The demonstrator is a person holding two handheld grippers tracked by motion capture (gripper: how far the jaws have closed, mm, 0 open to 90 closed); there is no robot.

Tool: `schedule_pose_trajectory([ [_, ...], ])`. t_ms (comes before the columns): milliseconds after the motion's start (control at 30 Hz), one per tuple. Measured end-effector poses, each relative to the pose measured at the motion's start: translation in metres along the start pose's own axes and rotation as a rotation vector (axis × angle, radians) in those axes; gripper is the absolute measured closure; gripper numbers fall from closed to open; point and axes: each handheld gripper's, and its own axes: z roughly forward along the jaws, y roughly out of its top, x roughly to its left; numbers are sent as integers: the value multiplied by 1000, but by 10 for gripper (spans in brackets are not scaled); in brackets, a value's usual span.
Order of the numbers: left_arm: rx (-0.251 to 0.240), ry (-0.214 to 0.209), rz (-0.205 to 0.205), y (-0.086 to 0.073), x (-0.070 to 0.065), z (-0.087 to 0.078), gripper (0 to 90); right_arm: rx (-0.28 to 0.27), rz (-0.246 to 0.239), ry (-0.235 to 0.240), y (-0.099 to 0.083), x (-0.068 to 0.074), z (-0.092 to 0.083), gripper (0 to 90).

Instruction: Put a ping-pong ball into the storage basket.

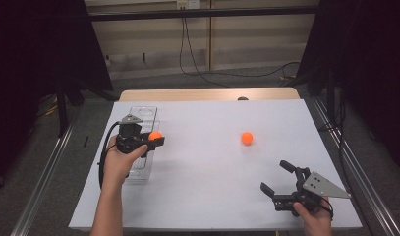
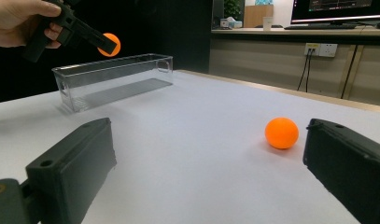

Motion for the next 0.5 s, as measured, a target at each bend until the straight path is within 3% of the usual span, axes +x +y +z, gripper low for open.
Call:
schedule_pose_trajectory([
  [500,-13,34,-16,-2,7,-2,508,1,0,1,0,0,0,15],
])
